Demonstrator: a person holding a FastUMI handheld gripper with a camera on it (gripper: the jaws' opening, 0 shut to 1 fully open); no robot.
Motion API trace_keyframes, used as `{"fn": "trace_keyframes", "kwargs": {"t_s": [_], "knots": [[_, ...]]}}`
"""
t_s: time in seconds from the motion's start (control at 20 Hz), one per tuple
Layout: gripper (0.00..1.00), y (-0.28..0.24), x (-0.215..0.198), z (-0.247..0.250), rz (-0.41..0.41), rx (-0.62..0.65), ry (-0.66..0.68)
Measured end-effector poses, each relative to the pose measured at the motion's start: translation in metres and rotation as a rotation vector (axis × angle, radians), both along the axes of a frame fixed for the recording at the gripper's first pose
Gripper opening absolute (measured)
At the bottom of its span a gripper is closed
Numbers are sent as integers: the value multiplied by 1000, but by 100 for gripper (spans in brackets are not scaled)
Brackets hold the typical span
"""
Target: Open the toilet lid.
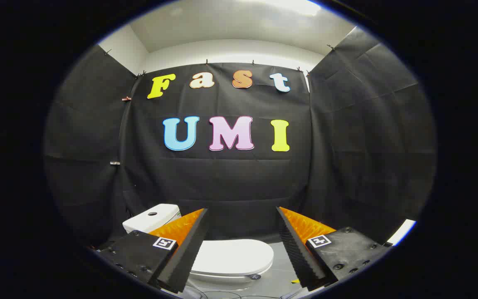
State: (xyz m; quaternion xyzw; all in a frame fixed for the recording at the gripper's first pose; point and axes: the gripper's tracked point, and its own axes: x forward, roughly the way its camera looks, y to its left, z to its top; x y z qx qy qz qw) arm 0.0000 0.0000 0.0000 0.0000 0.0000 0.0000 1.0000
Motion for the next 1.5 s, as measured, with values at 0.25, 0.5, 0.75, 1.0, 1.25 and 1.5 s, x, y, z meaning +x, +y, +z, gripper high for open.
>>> {"fn": "trace_keyframes", "kwargs": {"t_s": [0.25, 0.5, 0.75, 1.0, 1.25, 1.5], "knots": [[99, 0, 1, 1, -2, -1, 1], [99, -3, 1, -1, -8, 0, 10], [99, -4, 1, 0, -10, -4, 10], [99, -9, 3, -2, -24, -1, 19], [99, -17, 6, -10, -41, 9, 39], [99, -37, 20, -37, -72, 50, 90]]}}
